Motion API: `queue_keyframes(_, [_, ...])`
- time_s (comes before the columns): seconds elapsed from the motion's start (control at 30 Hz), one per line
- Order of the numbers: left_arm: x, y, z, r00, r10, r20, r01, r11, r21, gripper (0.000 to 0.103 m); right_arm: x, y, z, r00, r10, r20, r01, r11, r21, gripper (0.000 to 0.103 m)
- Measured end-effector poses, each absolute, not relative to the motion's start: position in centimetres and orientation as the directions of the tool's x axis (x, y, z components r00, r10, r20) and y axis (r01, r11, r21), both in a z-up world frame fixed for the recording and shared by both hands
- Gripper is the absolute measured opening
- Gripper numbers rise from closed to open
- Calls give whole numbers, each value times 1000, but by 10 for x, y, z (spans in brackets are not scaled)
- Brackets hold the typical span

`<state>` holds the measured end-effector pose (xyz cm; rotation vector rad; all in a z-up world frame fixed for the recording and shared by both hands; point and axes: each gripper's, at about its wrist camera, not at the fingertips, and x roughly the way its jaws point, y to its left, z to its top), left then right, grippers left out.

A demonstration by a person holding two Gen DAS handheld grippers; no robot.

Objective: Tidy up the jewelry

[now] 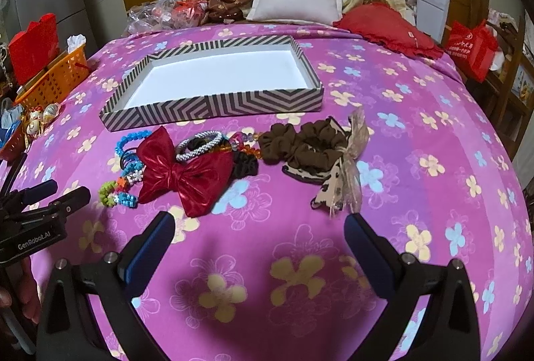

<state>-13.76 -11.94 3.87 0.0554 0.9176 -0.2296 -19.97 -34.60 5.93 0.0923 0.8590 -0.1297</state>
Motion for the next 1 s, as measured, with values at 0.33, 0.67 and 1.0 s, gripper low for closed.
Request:
queue_keyframes(0.33, [-138, -120, 38, 583, -172, -794, 220, 974, -50, 62, -198, -345, 52, 635, -95, -767, 138, 990, -8, 103])
queue_keyframes(0.67, [-137, -122, 34, 580, -171, -797, 223, 974, -47, 62, -197, -345, 50, 628, -81, -774, 134, 991, 5, 103])
queue_keyframes(1.0, [-133, -128, 33, 550, -215, -807, 247, 965, -89, 62, -187, -344, 49, 588, -101, -803, 125, 992, -34, 102])
